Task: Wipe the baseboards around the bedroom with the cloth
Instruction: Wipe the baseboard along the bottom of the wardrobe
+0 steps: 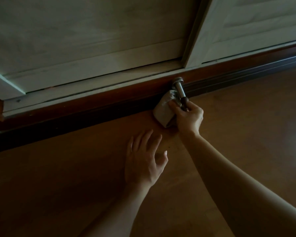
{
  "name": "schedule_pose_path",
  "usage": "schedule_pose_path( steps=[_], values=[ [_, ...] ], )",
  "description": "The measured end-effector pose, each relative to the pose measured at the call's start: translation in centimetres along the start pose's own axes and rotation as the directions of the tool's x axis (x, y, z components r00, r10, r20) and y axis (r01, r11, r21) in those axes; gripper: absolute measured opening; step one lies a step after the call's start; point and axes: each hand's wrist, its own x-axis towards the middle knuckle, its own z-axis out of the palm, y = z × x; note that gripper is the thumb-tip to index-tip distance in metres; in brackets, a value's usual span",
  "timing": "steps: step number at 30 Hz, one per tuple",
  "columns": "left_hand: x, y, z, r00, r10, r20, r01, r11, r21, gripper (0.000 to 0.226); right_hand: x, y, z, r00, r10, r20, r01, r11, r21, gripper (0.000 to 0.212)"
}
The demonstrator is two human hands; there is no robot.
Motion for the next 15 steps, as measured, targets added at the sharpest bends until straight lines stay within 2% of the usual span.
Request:
schedule_pose_path(
  steps=[2, 5, 10, 15],
  values=[
    [0.3, 0.3, 0.3, 1.0, -0.019, 0.025, 0.018, 1.0, 0.023, 0.057, 1.0, -0.6, -1.0, 0.999, -0.045, -0.012, 0.044, 0.993, -0.112, 0.014],
    [0.2, 0.1, 0.1, 0.997, -0.006, 0.076, 0.003, 0.999, 0.035, 0.061, 1.8, -1.6, -2.1, 0.992, -0.059, -0.108, 0.038, 0.981, -0.191, 0.007],
    [0.2, 0.0, -0.2, 0.995, 0.005, 0.1, -0.01, 0.999, 0.043, 0.063, 2.6, -2.6, -3.3, 0.985, -0.043, -0.164, 0.007, 0.978, -0.21, 0.01],
    [0.3, 0.3, 0.1, 0.998, 0.017, 0.055, -0.021, 0.997, 0.078, 0.064, 4.1, -2.3, -4.5, 0.982, -0.01, -0.187, -0.027, 0.98, -0.196, 0.01]
  ],
)
